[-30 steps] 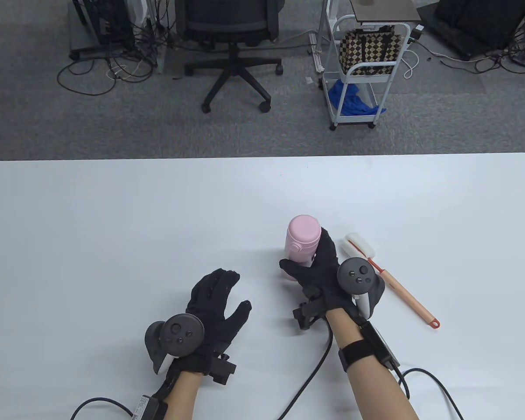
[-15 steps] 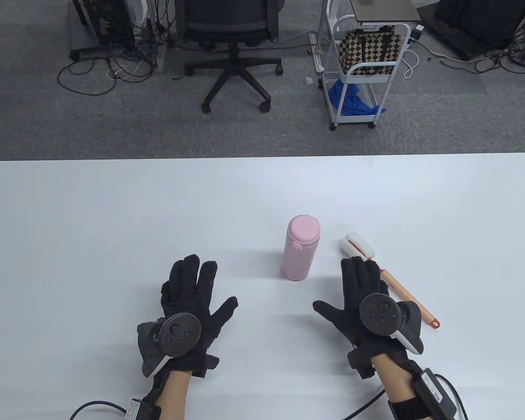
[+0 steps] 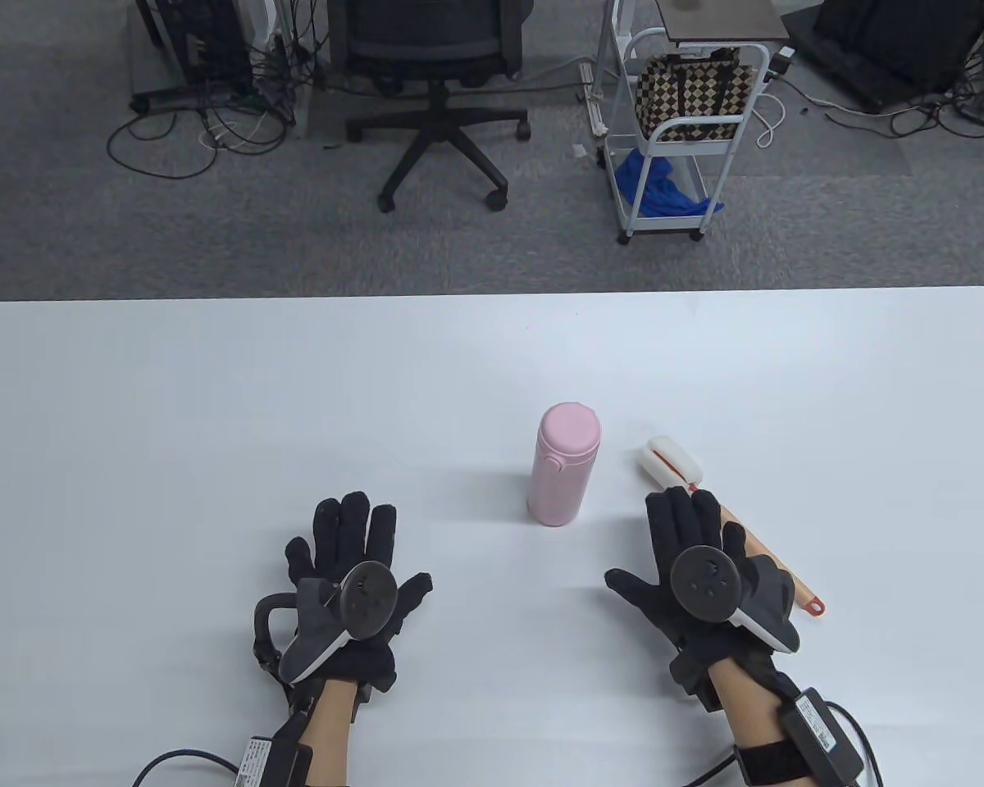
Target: Insert cup brush into the thermos (Clean the thermos with cup brush)
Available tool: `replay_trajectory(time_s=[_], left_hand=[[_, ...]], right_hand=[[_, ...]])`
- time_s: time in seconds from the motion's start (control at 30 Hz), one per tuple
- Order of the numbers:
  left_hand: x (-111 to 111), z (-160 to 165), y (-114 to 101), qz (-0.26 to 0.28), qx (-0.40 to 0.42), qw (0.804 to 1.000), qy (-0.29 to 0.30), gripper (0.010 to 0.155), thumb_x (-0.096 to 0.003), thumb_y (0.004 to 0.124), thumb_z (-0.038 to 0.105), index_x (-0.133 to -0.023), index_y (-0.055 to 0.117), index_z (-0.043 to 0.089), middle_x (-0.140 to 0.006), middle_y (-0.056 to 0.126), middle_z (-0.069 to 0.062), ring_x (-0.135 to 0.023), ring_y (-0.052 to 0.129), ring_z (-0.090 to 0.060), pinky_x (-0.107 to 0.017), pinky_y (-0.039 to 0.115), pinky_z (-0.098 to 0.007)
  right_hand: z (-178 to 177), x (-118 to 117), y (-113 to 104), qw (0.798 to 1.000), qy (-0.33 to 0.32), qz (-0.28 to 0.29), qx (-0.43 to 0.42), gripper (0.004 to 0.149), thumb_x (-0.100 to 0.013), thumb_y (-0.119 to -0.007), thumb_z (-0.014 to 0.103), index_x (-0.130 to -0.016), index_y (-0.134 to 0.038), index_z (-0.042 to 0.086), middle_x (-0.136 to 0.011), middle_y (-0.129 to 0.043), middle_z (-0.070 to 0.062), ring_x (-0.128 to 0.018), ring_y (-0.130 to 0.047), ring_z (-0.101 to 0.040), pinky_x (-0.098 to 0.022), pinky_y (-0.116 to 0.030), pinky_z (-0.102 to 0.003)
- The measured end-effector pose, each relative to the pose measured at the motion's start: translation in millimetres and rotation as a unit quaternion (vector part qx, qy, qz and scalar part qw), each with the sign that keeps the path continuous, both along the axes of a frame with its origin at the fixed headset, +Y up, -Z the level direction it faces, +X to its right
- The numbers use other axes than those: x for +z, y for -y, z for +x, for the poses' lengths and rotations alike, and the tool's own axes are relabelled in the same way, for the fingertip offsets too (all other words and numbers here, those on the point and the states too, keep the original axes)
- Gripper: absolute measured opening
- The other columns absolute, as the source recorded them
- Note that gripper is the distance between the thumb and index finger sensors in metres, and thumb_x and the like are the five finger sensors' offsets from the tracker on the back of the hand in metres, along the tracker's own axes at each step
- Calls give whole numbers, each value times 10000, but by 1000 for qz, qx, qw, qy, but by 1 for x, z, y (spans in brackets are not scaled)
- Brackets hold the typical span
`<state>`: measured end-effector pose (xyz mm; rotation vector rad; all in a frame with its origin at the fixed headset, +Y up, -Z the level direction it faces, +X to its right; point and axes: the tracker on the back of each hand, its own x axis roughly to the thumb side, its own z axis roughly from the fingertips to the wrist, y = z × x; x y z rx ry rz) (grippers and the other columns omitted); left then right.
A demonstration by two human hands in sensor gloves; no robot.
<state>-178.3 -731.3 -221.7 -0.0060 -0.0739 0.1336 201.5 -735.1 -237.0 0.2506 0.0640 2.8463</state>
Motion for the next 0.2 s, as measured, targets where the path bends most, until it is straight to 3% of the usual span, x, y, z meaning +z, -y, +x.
replay_trajectory(time_s=[0.2], left_hand=[[-1,-1,2,-2,6,1000,0,871,-547,770,674,-1214,386,266,-1304,268,-110,-1190,188,-393,-742,306,-735]], right_hand=[[-2,-1,2,1000,-9,-2,-9,970,-571,-768,689,-1196,-280,131,-1239,-291,-215,-1113,-215,-502,-692,-299,-699]])
